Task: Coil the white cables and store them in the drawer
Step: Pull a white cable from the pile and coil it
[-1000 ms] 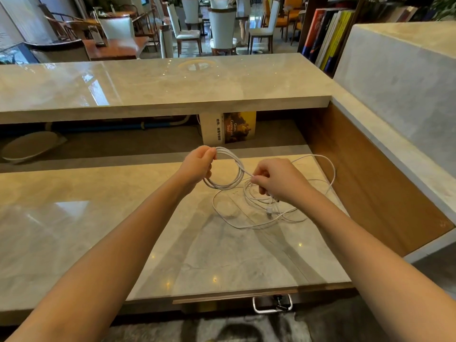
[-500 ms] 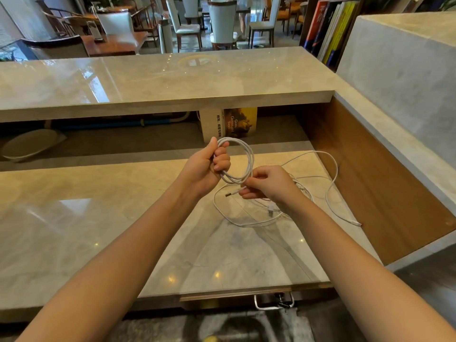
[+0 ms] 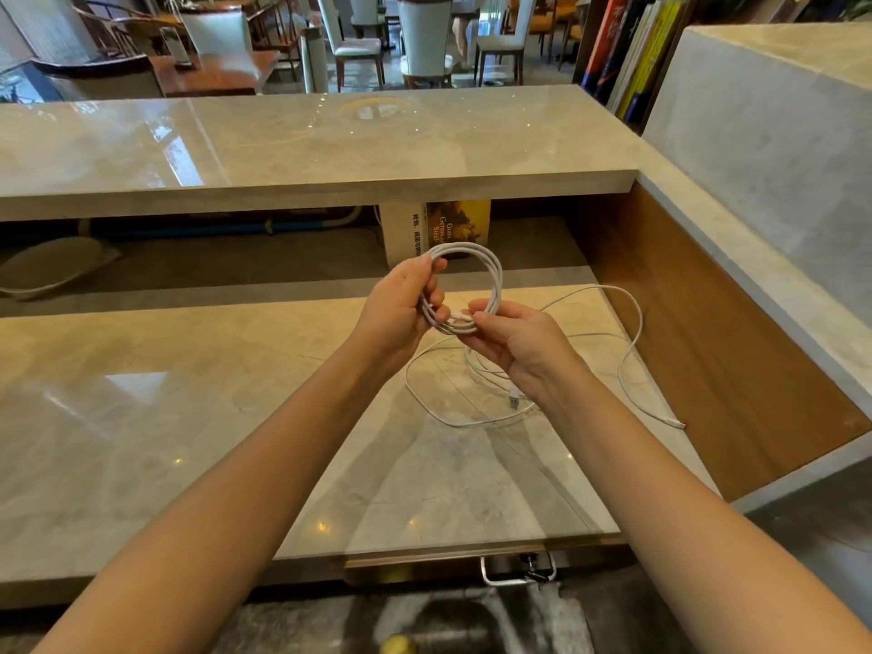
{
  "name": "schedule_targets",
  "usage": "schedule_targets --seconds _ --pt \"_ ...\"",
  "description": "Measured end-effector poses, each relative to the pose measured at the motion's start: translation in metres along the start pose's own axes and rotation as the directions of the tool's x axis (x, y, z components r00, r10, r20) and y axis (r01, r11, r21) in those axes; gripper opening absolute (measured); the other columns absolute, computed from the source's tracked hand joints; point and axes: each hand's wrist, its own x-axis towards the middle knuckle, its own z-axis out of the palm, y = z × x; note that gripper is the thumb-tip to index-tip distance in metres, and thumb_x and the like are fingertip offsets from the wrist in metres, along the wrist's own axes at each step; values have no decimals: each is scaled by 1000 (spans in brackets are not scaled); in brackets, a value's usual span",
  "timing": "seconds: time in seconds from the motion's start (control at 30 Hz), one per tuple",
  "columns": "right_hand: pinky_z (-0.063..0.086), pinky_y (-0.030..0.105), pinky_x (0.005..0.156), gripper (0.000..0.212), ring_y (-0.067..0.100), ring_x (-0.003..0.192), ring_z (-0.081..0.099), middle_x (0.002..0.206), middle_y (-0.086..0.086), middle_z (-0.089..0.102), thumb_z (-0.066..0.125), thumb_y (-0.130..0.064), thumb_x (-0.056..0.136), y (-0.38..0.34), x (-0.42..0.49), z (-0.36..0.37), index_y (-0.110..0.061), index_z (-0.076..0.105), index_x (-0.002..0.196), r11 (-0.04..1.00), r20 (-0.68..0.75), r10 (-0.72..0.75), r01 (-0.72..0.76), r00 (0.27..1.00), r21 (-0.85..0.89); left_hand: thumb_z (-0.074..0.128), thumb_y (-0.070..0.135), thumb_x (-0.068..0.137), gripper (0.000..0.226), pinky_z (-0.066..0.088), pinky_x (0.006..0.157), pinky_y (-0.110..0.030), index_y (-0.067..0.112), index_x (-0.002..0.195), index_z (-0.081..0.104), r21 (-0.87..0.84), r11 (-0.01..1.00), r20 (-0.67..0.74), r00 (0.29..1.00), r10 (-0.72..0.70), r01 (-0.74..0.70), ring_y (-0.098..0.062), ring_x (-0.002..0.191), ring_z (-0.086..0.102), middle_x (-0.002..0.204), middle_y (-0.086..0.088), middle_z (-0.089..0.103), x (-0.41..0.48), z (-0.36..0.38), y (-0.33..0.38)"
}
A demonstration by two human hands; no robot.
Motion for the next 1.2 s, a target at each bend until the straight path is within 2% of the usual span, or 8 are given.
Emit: schedule_targets --seconds 0.1,0.27,0.4,0.6,0.73,0.83,1.03,1.2 --pt "60 27 73 14 23 86 69 96 14 68 52 2 91 4 0 0 -5 64 90 1000 -38 -6 6 999 12 39 26 100 25 55 73 -33 14 108 59 343 932 -59 987 148 -119 -20 71 56 79 -5 54 -4 2 -1" --pt "57 30 80 15 23 92 67 97 12 68 51 -2 93 10 -3 1 -7 65 94 991 -25 -74 71 997 -117 42 24 99 24 55 67 -26 13 108 62 454 880 -216 942 258 -137 -16 72 57 77 -2 55 -5 0 -5" --pt "57 27 78 15 21 92 66 94 9 67 50 -3 94 13 -3 2 -11 63 92 990 -66 -120 114 991 -88 44 24 98 24 48 67 -22 14 106 64 601 776 -187 911 369 -191 -10 73 52 76 3 55 -5 -2 -8" --pt "50 30 73 18 18 77 57 77 5 58 46 0 92 5 -6 5 -11 60 92 989 205 -95 116 974 -93 41 23 99 29 52 68 -22 9 112 63 400 916 -260 955 145 -30 -12 71 53 75 -1 53 -3 -10 -5" --pt "51 33 82 12 22 87 60 86 3 61 55 -5 89 7 -2 5 -15 62 89 869 182 -172 236 968 -436 41 21 99 27 50 66 -21 8 112 61 29 999 -167 985 -30 35 -10 67 50 75 -3 50 -4 -8 3" --pt "50 29 79 14 20 88 59 89 2 62 58 -4 87 5 -2 4 -16 64 85 830 172 -221 278 960 -483 41 21 100 25 46 63 -20 9 106 62 -102 993 -115 990 -76 64 -9 65 45 75 -3 48 -3 -10 6" --pt "49 29 71 19 17 80 55 84 5 58 53 0 87 3 -1 5 -14 66 84 930 200 -79 145 977 -339 41 20 99 23 46 68 -23 10 103 62 -12 997 21 997 -76 76 -11 68 47 76 -3 49 -6 -10 12" --pt "51 32 80 9 17 86 57 88 6 61 57 -12 89 7 4 0 -14 63 95 938 145 -47 94 988 -334 45 20 98 20 51 67 -23 11 97 63 98 988 -23 993 -116 118 -12 68 51 76 -3 51 -4 -17 17"
